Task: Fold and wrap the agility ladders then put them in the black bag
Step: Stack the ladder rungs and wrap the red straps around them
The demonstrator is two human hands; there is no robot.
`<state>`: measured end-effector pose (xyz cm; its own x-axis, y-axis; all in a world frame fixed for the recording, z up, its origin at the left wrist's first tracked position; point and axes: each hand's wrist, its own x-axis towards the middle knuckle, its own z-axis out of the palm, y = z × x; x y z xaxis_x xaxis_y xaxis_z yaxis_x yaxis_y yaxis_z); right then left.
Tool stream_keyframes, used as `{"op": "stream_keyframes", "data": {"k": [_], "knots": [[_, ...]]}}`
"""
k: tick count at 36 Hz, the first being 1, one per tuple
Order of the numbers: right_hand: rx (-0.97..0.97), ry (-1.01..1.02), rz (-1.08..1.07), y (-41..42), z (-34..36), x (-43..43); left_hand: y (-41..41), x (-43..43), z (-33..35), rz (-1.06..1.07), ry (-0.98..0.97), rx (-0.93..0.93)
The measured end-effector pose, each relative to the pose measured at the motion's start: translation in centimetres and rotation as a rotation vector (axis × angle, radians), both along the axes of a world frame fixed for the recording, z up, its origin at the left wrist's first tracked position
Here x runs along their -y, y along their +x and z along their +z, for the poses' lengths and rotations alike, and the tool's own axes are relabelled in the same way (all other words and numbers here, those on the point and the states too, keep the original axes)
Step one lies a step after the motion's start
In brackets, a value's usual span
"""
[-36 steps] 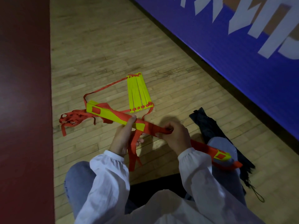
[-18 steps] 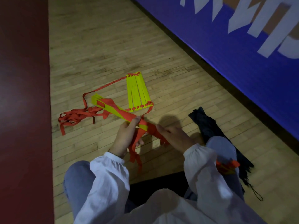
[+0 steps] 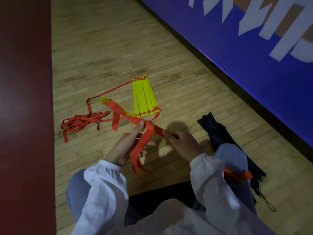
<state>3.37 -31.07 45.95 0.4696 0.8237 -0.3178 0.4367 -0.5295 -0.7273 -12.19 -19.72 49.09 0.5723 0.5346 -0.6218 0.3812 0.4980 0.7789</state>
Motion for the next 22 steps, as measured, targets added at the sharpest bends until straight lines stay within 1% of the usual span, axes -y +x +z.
{"op": "stream_keyframes", "data": {"k": [6,9,17,22], "knots": [[0.021,0.017,-0.029,-0.5,-0.2,-0.2,0.3,0.0,0.1,0.049,0.038,0.009],[0.002,0.035,-0.052,-0.8,-0.4,-0.3,0.4,0.1,0.1,0.074,0.059,0.021],[-0.002,0.093,-0.080,-1.1,-0.6,-0.3,0.7,0.2,-0.5,0.141,0.062,0.064],[-0.023,0.070,-0.038,-0.7,-0.9,-0.3,0.5,0.2,-0.6,0.128,0.144,0.049]]}}
